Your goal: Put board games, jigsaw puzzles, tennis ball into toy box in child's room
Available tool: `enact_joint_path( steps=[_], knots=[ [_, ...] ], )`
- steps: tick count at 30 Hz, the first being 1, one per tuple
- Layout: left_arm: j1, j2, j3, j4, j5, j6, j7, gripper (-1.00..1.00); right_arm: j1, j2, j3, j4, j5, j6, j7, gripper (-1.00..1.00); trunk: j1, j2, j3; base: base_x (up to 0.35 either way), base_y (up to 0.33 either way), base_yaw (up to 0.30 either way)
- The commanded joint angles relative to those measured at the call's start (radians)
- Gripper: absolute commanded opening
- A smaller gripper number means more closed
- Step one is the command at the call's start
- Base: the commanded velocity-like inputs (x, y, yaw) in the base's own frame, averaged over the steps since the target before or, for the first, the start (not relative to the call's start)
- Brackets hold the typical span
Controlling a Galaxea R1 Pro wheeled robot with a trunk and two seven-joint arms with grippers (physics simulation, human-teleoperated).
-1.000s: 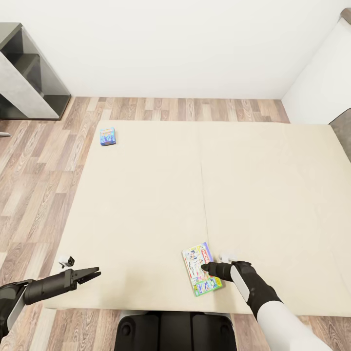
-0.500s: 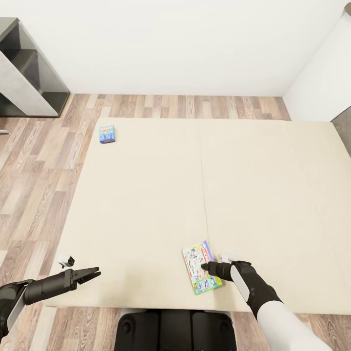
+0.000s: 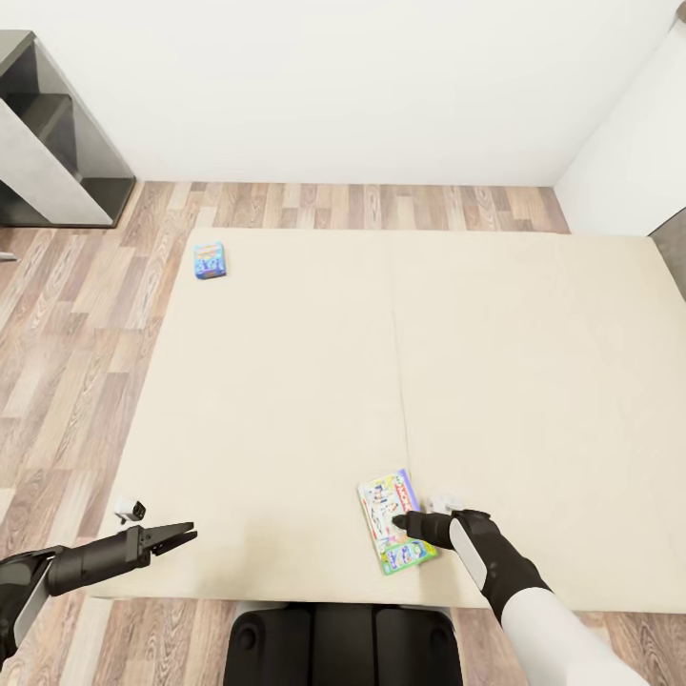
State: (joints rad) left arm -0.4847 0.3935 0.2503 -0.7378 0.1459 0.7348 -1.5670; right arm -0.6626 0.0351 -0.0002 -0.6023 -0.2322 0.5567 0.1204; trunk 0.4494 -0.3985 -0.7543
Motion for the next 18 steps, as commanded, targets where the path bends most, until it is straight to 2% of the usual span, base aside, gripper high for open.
enact_joint_path(
  steps=[1, 18],
  knots=[
    [0.0, 0.0, 0.0, 0.0, 0.0, 0.011, -0.004, 1.0, 0.0, 0.0, 0.0, -0.001, -0.001, 0.005, 0.001, 1.0, 0.001, -0.001, -0.001, 0.0, 0.082, 0.0],
    [0.0, 0.001, 0.0, 0.0, 0.0, 0.011, -0.004, 1.0, 0.0, 0.009, 0.0, -0.005, 0.0, 0.003, 0.001, 1.0, 0.001, -0.001, -0.001, 0.0, 0.02, 0.0]
  ],
)
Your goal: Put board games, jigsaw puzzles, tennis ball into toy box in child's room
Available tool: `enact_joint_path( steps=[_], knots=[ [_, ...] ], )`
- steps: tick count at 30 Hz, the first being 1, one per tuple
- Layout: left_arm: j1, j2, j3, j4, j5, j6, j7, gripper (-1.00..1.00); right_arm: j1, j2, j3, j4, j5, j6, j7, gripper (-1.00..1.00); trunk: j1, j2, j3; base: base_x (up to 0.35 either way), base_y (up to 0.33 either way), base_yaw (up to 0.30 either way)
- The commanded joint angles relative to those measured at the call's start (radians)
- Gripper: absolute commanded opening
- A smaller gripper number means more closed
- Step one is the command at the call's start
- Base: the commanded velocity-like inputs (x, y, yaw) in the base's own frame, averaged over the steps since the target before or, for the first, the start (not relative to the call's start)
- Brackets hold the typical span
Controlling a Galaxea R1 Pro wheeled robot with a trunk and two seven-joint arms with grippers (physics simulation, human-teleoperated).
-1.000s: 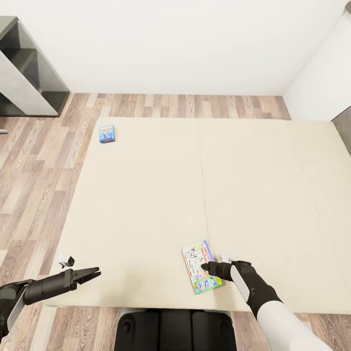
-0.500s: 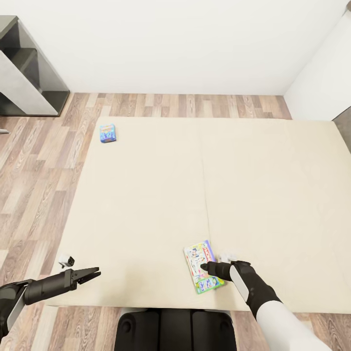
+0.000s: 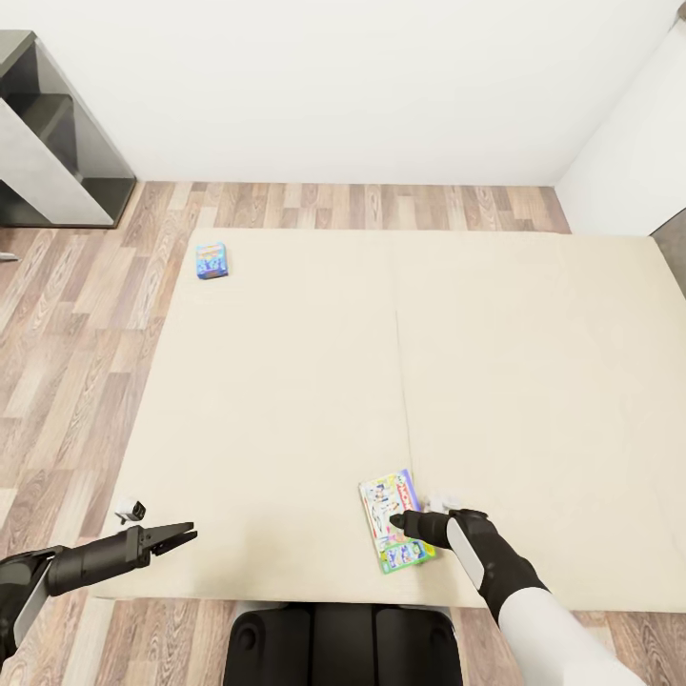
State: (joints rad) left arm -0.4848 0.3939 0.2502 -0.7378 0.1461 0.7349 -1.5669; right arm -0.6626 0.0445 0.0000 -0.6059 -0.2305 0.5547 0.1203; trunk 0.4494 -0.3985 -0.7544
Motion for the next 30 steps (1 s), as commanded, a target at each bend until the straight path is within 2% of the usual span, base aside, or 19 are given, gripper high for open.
enact_joint_path(
  steps=[1, 24, 30],
  knots=[
    [0.0, 0.0, 0.0, 0.0, 0.0, 0.011, -0.004, 1.0, 0.0, 0.0, 0.0, -0.001, -0.002, 0.005, 0.001, 1.0, 0.001, -0.001, -0.001, 0.0, 0.067, 0.0],
    [0.0, 0.0, 0.0, 0.0, 0.0, 0.011, -0.004, 1.0, 0.0, 0.0, 0.0, -0.002, -0.002, 0.004, 0.001, 1.0, 0.001, -0.001, -0.001, 0.0, 0.01, 0.0],
    [-0.001, 0.0, 0.0, 0.0, 0.0, 0.011, -0.004, 1.0, 0.0, 0.013, 0.001, -0.002, -0.001, 0.003, 0.001, 1.0, 0.001, -0.001, -0.001, 0.0, 0.0, 0.0]
  ],
)
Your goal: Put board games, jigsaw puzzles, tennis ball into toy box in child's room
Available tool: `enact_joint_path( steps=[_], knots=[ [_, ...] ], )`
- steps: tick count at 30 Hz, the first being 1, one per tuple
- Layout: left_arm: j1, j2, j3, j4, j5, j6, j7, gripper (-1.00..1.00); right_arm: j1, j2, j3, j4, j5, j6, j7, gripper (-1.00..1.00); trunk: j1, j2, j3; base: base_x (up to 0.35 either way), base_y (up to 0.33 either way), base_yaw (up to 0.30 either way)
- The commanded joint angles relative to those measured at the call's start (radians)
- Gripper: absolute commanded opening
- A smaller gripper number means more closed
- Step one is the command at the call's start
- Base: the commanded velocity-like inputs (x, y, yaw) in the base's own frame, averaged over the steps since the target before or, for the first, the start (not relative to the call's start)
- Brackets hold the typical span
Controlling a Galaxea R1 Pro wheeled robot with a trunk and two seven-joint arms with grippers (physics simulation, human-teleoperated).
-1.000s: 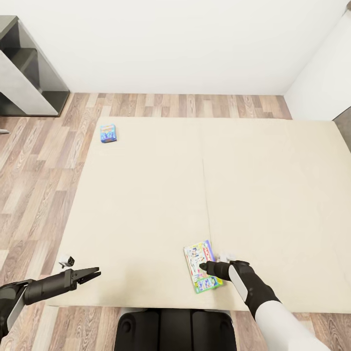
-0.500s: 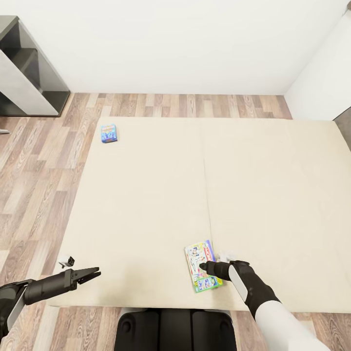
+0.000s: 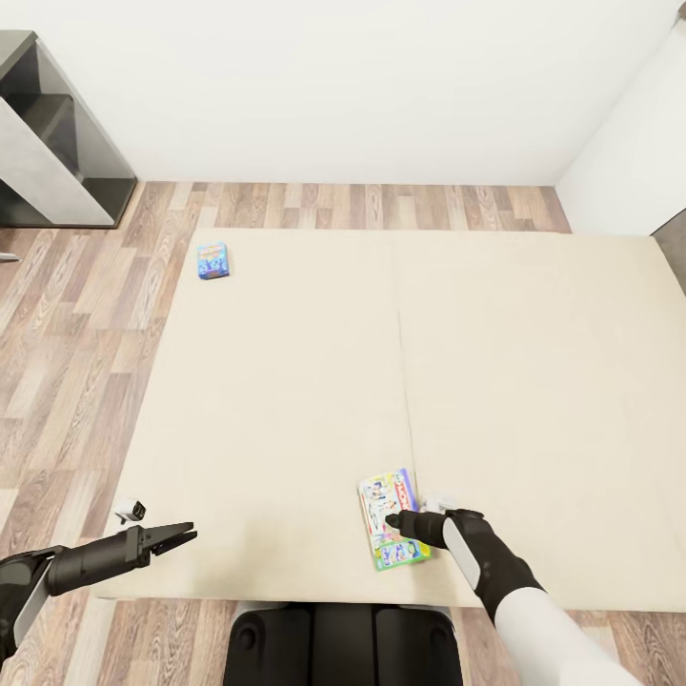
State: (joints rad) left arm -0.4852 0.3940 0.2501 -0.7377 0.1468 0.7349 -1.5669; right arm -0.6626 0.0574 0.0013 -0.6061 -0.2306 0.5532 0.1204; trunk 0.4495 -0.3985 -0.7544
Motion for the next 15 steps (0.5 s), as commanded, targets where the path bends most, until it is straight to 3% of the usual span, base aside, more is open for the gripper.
enact_joint_path(
  steps=[1, 15],
  knots=[
    [0.0, 0.0, 0.0, 0.0, 0.0, 0.011, -0.004, 1.0, 0.0, 0.001, 0.0, -0.001, -0.001, 0.004, 0.001, 1.0, 0.001, -0.001, -0.001, 0.0, 0.0, 0.0],
    [0.0, 0.0, 0.0, 0.0, -0.001, 0.011, -0.004, 1.0, 0.0, 0.004, 0.0, -0.001, 0.0, 0.003, 0.001, 1.0, 0.001, -0.001, -0.001, 0.0, 0.0, 0.0]
  ],
)
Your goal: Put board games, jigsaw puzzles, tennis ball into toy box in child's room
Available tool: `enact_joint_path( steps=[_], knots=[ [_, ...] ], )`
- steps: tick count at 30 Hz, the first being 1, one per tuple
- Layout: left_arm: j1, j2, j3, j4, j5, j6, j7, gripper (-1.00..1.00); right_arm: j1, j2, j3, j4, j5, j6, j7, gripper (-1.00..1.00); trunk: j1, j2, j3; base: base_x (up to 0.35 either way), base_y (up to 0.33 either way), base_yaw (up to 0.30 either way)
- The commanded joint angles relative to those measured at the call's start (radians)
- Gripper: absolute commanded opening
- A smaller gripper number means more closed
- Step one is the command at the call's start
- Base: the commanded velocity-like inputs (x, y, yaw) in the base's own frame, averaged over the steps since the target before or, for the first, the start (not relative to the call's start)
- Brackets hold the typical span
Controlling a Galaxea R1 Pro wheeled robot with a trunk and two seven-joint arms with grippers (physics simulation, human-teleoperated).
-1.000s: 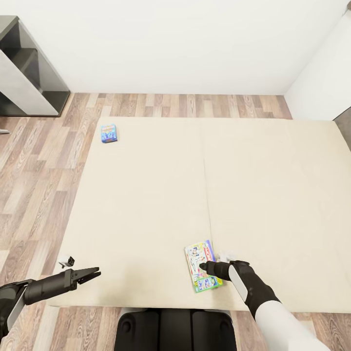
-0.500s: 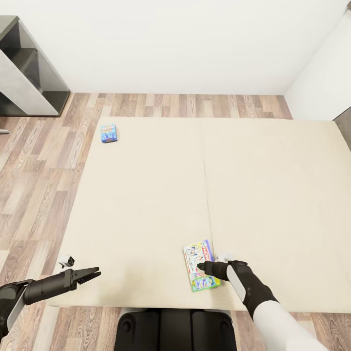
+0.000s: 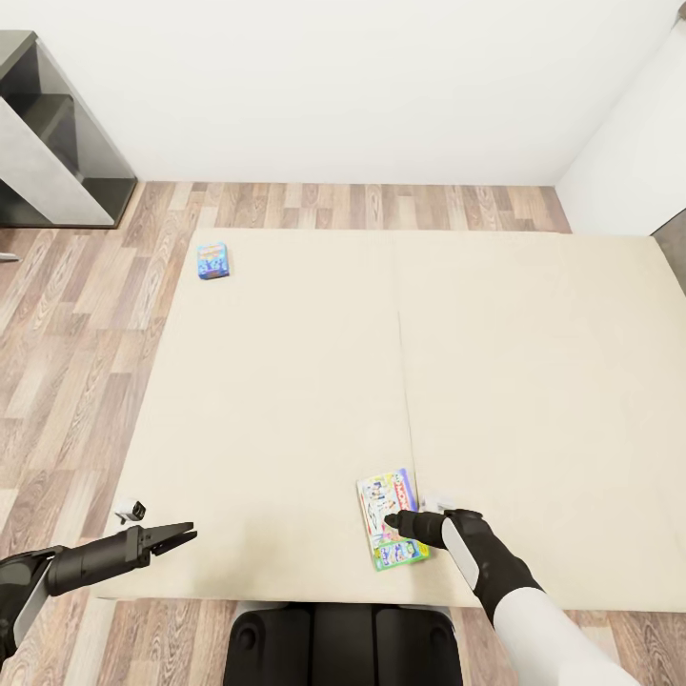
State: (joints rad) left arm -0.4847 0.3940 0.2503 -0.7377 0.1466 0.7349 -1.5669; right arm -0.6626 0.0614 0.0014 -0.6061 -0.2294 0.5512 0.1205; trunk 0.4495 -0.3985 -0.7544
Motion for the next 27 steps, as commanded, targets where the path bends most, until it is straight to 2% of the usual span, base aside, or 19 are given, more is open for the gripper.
enact_joint_path(
  steps=[1, 6, 10, 13, 27],
  knots=[
    [-0.001, 0.0, 0.0, 0.0, 0.0, 0.011, -0.004, 1.0, 0.0, 0.0, 0.0, -0.001, -0.001, 0.005, 0.001, 1.0, 0.001, -0.001, -0.001, 0.0, 0.0, 0.0],
    [-0.001, 0.0, 0.0, 0.0, -0.001, 0.011, -0.004, 1.0, 0.0, 0.0, 0.004, -0.001, -0.001, 0.004, 0.0, 1.0, 0.001, -0.001, -0.001, 0.0, 0.013, 0.0],
    [0.0, 0.0, 0.0, 0.0, 0.0, 0.011, -0.004, 1.0, 0.0, 0.0, 0.052, -0.001, -0.002, 0.003, -0.002, 1.0, 0.001, -0.001, -0.001, 0.0, 0.106, 0.0],
    [0.0, 0.0, 0.0, 0.0, 0.0, 0.011, -0.004, 1.0, 0.0, 0.0, 0.068, -0.001, -0.002, 0.003, -0.002, 1.0, 0.001, -0.001, -0.001, 0.0, 0.035, 0.0],
    [0.0, -0.001, 0.0, 0.0, -0.001, 0.011, -0.004, 1.0, 0.0, 0.0, 0.074, -0.001, -0.003, 0.003, -0.002, 1.0, 0.001, -0.001, -0.001, 0.0, 0.033, 0.0]
  ],
)
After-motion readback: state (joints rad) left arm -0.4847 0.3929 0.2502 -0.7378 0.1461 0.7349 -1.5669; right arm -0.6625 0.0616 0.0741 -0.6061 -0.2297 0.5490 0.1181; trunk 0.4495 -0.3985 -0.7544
